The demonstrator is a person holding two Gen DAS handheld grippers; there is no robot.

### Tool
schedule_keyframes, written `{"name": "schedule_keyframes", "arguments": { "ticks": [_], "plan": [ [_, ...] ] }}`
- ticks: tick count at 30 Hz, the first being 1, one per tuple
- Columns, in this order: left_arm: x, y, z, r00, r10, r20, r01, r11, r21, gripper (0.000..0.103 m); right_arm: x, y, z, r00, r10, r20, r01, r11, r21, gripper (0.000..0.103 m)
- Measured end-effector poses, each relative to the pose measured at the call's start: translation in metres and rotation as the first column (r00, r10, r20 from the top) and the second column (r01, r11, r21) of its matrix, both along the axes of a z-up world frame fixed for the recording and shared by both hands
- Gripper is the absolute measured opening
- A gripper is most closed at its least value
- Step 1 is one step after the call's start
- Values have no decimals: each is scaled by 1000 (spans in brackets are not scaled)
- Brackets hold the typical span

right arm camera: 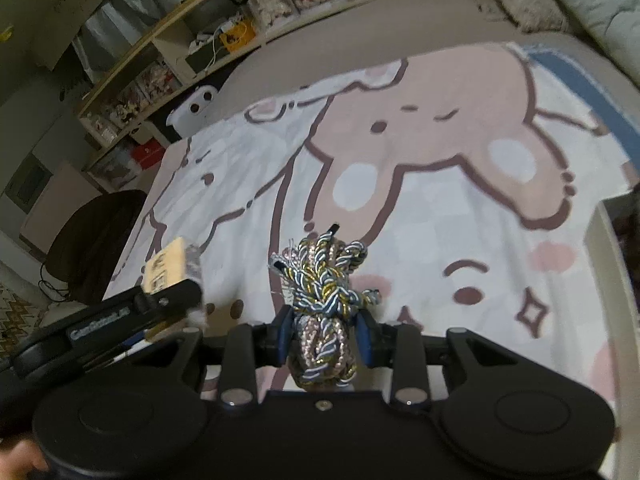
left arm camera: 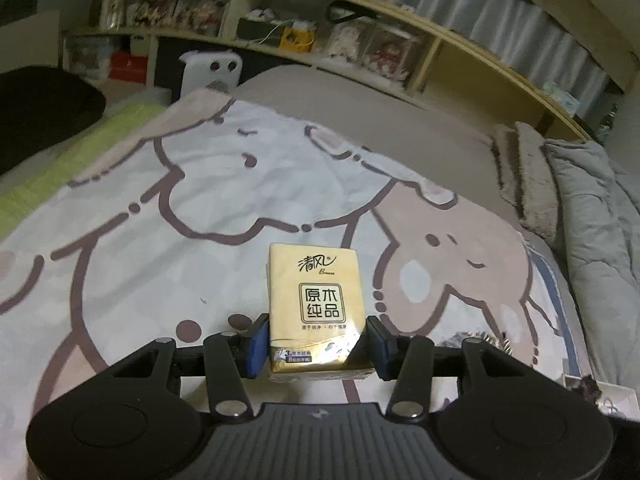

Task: Organize objects
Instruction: 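Carry the tissue pack and braided keychain over the white tray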

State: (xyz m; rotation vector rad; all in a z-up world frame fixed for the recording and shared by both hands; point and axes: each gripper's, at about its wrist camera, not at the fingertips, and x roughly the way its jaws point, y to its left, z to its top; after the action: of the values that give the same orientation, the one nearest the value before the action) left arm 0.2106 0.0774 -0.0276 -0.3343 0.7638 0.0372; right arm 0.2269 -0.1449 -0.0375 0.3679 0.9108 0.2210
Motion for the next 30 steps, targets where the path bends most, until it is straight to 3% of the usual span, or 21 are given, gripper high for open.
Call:
{"name": "schedule_keyframes", "arguments": {
  "ticks": [14,30],
  "plan": [
    [-45,-22,43,993,-100,57,97,994,43,50,-47,-44,52,994,-19,104,30,995,-99,33],
    [-91,-92,74,964,-244,103,235,968,90,50,-110,-120,99,981,-40,188,75,980,-183,33]
  ]
}}
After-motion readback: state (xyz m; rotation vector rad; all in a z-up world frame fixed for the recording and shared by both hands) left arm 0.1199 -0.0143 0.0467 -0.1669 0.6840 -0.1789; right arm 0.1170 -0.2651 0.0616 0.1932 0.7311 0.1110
